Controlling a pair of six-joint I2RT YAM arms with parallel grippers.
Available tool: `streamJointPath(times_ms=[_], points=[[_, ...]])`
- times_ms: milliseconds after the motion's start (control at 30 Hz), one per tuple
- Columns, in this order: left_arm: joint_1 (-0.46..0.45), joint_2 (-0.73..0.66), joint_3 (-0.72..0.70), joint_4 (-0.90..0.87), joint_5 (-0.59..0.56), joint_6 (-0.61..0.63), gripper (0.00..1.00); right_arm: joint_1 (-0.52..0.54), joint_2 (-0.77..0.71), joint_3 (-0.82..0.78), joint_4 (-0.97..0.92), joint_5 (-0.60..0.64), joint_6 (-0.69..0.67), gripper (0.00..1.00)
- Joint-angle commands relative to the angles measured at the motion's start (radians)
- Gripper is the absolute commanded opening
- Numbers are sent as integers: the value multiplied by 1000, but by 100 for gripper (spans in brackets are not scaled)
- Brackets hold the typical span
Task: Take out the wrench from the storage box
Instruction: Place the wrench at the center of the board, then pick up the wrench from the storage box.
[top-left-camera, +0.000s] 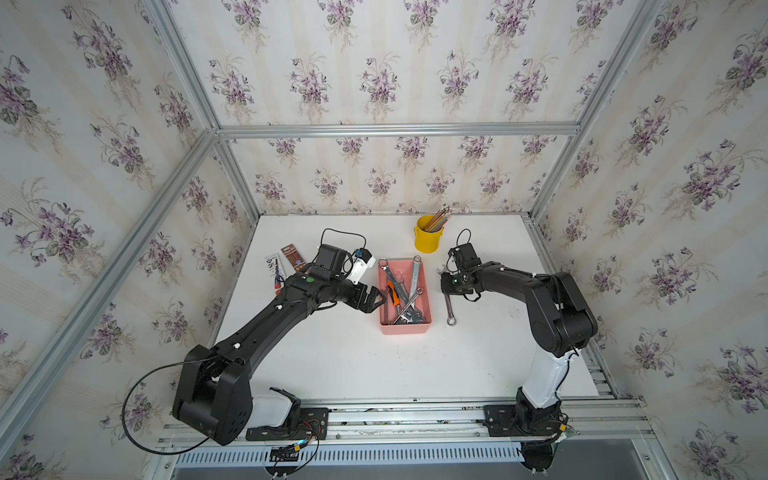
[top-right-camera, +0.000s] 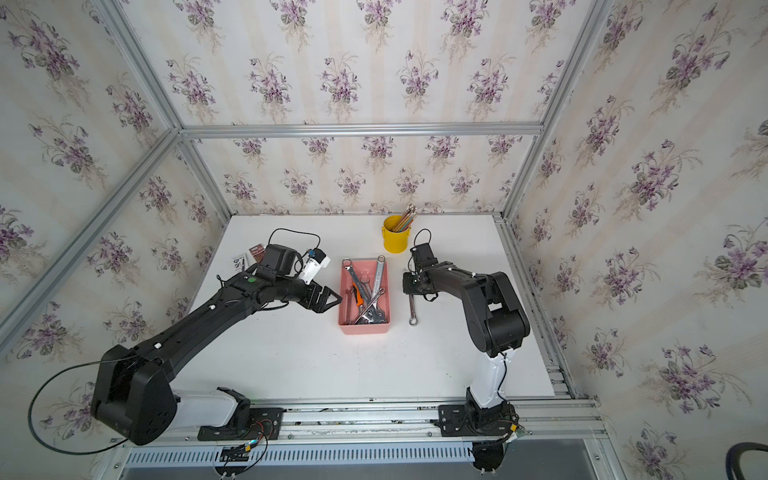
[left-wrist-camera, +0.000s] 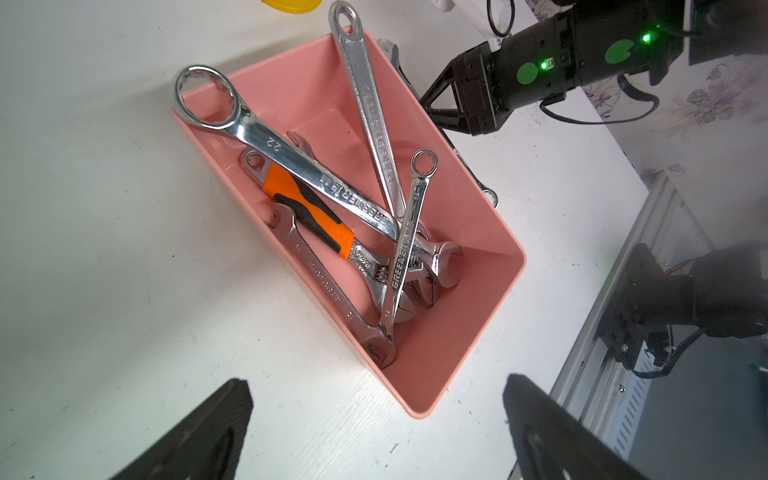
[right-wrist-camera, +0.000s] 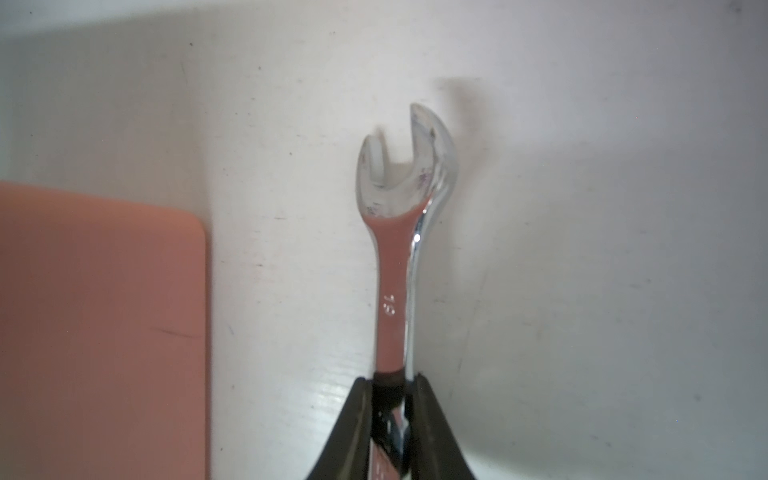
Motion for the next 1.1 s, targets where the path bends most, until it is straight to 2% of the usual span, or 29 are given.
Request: streamJointPath(times_ms=[0, 100, 267, 433, 533, 633, 667, 833, 933, 1067], points=[[1, 3, 17, -11, 14, 11, 99, -3, -13, -5, -66, 57, 7, 21], [0, 6, 28, -16, 16, 10, 99, -1, -53, 3, -92, 79, 3, 22], [0, 5, 42, -28, 17, 15, 99, -1, -144, 14, -143, 83, 8, 34], [4, 0, 53, -55, 9, 29, 99, 22, -254, 20, -192, 32, 72, 35], [8, -6, 52, -64, 10, 32, 99, 77, -322, 40, -239, 13, 175, 35], [14, -12, 44, -69, 7, 35, 99, 161, -405, 25, -208, 7, 361, 36], [16, -15, 41, -68, 5, 35, 99, 220, -427, 16, -187, 19, 436, 37], [26, -15, 36, -57, 11, 35, 99, 396, -424, -32, -53, 89, 721, 40], [28, -16, 38, -55, 13, 35, 99, 444, -362, -32, -21, 127, 783, 42], [29, -27, 32, -49, 11, 33, 99, 445, -298, -48, 14, 155, 817, 44]])
